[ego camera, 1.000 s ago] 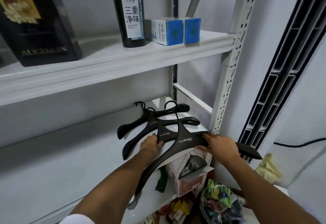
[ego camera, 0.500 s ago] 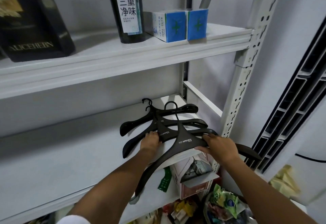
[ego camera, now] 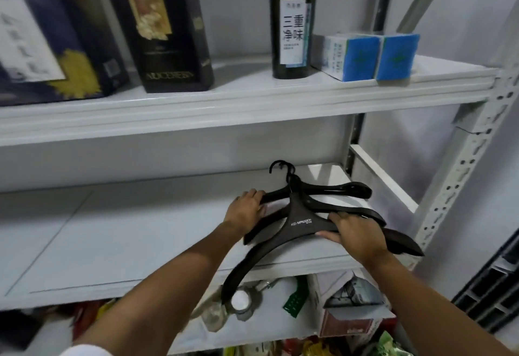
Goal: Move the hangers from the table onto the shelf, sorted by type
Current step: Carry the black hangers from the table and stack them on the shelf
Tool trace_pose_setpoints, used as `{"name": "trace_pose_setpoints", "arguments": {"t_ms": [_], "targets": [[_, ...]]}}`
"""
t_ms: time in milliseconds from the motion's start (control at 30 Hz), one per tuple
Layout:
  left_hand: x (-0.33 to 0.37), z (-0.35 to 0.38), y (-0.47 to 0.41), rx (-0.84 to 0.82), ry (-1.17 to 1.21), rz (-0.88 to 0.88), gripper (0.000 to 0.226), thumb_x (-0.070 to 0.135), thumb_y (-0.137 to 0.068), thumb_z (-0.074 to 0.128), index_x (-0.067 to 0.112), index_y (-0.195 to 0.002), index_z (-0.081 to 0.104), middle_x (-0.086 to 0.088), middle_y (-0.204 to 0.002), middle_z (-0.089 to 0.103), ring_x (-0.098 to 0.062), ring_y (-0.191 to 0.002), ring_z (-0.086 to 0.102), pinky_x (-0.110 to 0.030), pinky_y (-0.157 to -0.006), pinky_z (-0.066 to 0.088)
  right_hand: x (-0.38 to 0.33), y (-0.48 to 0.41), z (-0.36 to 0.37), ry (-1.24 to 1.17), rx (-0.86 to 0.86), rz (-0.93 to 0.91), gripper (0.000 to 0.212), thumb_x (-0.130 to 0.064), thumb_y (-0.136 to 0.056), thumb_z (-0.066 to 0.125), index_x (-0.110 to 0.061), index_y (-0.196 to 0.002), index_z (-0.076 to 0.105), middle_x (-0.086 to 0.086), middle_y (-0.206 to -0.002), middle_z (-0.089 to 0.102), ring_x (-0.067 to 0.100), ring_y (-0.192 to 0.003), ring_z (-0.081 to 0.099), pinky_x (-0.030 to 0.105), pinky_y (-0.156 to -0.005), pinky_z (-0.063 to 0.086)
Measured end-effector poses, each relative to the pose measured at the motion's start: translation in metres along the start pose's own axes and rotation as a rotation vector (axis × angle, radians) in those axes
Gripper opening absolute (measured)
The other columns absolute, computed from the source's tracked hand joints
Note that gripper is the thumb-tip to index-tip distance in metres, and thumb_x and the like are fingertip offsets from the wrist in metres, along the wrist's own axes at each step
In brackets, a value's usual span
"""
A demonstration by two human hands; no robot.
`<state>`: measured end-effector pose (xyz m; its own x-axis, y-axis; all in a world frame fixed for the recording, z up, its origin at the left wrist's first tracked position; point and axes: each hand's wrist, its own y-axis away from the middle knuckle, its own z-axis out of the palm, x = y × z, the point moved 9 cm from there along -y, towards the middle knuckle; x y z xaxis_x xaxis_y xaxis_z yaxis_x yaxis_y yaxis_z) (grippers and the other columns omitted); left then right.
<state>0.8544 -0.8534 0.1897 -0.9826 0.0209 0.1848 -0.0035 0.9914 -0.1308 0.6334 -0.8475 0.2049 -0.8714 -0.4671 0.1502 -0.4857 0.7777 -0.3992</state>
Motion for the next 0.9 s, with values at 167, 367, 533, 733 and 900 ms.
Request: {"name": "trace_pose_setpoints", "arguments": {"t_ms": [167, 367, 533, 733, 900], "targets": [[-0.075, -0.044, 0.027, 0.046, -0.126, -0.085, 0.048, 0.033, -0.1, 0.036, 0.016, -0.144, 0.031, -0.006, -0.149, 0.033, -0.024, -0.136, 0.032, -0.033, -0.112, 0.022, -0.06, -0.04, -0.015, 0.004, -0.038, -0.073, 0.059, -0.071, -0.07, 0.058, -0.015, -0.088, 0.068, 0.005, -0.071, 0.07, 0.022, -0.061, 0.068, 0.026, -0.049, 0.046], [-0.153, -0.093, 0.066, 0.098, -0.16, -0.256, 0.053, 0.035, -0.1, 0.033, 0.016, -0.149, 0.02, -0.002, -0.158, 0.016, -0.02, -0.146, 0.012, -0.032, -0.12, 0.005, -0.138, -0.079, -0.01, -0.035, -0.077, -0.194, 0.065, -0.073, -0.084, 0.035, -0.022, -0.117, 0.056, 0.001, -0.101, 0.069, 0.02, -0.095, 0.066, 0.028, -0.066, 0.044], [-0.194, -0.112, 0.087, 0.078, -0.159, -0.354, 0.055, 0.037, -0.102, 0.026, 0.016, -0.151, 0.011, -0.001, -0.16, 0.005, -0.018, -0.148, 0.002, -0.032, -0.12, -0.003, -0.202, -0.107, -0.002, -0.057, -0.159, -0.237, 0.062, -0.071, -0.085, 0.035, -0.018, -0.109, 0.057, 0.002, -0.1, 0.069, 0.022, -0.094, 0.066, 0.029, -0.065, 0.042], [-0.222, -0.108, 0.088, 0.029, -0.164, -0.345, 0.057, 0.039, -0.102, 0.023, 0.017, -0.151, 0.006, 0.0, -0.16, 0.0, -0.018, -0.148, -0.003, -0.031, -0.119, -0.006, -0.248, -0.128, 0.019, -0.093, -0.258, -0.127, 0.058, -0.066, -0.087, 0.039, -0.016, -0.109, 0.058, 0.005, -0.103, 0.068, 0.024, -0.096, 0.064, 0.03, -0.068, 0.037], [-0.235, -0.095, 0.079, -0.005, -0.181, -0.28, 0.058, 0.04, -0.102, 0.023, 0.018, -0.151, 0.004, 0.0, -0.16, -0.001, -0.017, -0.148, -0.004, -0.031, -0.118, -0.008, -0.267, -0.138, 0.041, -0.123, -0.34, -0.036, 0.057, -0.066, -0.088, 0.04, -0.016, -0.109, 0.058, 0.005, -0.107, 0.066, 0.024, -0.1, 0.062, 0.03, -0.071, 0.037]]}}
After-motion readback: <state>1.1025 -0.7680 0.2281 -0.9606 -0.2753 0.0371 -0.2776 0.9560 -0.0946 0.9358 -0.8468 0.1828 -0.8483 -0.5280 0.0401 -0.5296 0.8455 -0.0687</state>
